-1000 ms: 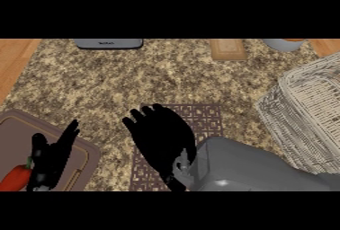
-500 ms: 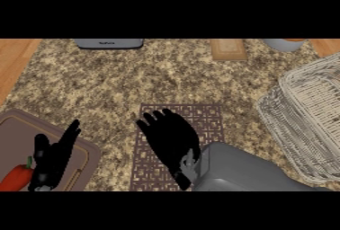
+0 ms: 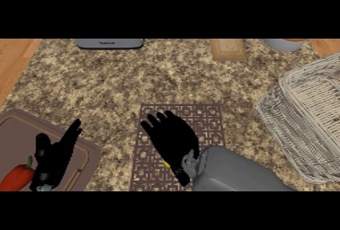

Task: Pick the lemon from the placemat and place it in the basket

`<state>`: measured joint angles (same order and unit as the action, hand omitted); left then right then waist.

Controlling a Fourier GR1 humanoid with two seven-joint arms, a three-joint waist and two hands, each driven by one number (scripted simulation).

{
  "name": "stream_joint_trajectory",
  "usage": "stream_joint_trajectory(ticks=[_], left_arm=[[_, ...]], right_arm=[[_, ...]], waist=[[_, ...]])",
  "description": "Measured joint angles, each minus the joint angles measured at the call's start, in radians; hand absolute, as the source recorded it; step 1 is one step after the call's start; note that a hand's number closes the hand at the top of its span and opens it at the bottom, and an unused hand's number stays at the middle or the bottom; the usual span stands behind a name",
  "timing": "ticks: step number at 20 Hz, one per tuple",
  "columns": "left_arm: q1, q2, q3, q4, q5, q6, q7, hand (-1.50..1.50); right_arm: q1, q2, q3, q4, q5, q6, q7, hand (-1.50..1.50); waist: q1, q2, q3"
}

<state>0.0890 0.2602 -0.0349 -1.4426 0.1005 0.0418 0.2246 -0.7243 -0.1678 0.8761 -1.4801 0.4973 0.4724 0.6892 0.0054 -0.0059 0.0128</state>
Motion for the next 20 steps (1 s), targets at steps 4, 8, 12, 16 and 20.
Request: stream_joint_trajectory(ticks=[4, 8, 12, 16, 20], left_arm=[[0.003, 0.001, 0.009, -0.012, 0.0, -0.006, 0.015, 0.0], [0.007, -0.008, 0.008, -0.013, -0.011, -0.007, 0.01, 0.0], [0.013, -0.01, 0.014, -0.015, -0.014, -0.013, 0.0, 0.0], [0.014, -0.015, 0.019, -0.011, -0.019, -0.018, -0.012, 0.0], [0.013, -0.019, 0.023, -0.013, -0.024, -0.018, -0.004, 0.0]], right_arm=[[0.018, 0.029, -0.006, 0.053, 0.052, -0.028, -0.051, -1.5], [0.029, 0.05, -0.011, 0.088, 0.093, -0.029, -0.085, -1.5], [0.052, 0.075, 0.01, 0.137, 0.137, -0.027, -0.086, -1.5], [0.046, 0.101, 0.0, 0.194, 0.159, 0.0, -0.089, -1.5], [0.081, 0.105, 0.011, 0.225, 0.202, -0.024, -0.121, -1.5]], waist=[[0.001, 0.001, -0.001], [0.0, 0.0, -0.001], [0.0, 0.0, 0.0], [0.0, 0.0, 0.0], [-0.001, -0.001, 0.0]])
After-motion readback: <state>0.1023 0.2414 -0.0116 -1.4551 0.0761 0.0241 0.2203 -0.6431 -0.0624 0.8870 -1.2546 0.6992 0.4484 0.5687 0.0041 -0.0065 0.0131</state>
